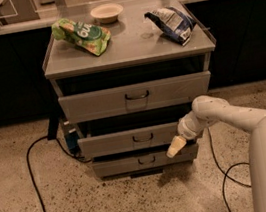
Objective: Open middle drawer
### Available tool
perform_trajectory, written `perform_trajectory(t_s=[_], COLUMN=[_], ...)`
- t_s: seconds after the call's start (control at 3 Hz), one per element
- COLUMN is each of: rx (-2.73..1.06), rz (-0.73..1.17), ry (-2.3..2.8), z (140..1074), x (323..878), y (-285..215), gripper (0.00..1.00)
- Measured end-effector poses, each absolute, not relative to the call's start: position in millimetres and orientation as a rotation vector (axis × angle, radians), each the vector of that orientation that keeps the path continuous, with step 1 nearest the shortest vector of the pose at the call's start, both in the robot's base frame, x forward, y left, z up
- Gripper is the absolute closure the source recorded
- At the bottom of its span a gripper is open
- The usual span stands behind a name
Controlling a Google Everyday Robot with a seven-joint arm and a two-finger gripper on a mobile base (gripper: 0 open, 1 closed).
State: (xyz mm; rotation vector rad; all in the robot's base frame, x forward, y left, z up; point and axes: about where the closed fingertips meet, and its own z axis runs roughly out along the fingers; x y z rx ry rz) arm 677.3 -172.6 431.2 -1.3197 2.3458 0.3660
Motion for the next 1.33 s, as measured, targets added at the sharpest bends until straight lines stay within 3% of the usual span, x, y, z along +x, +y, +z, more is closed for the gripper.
perform_trajectory(t_s=[1.33], rx=[-1.349], rz=[0.343], ry=[2.327], z=[433.7], x=[680.1], y=[-165.7], gripper=[0.0])
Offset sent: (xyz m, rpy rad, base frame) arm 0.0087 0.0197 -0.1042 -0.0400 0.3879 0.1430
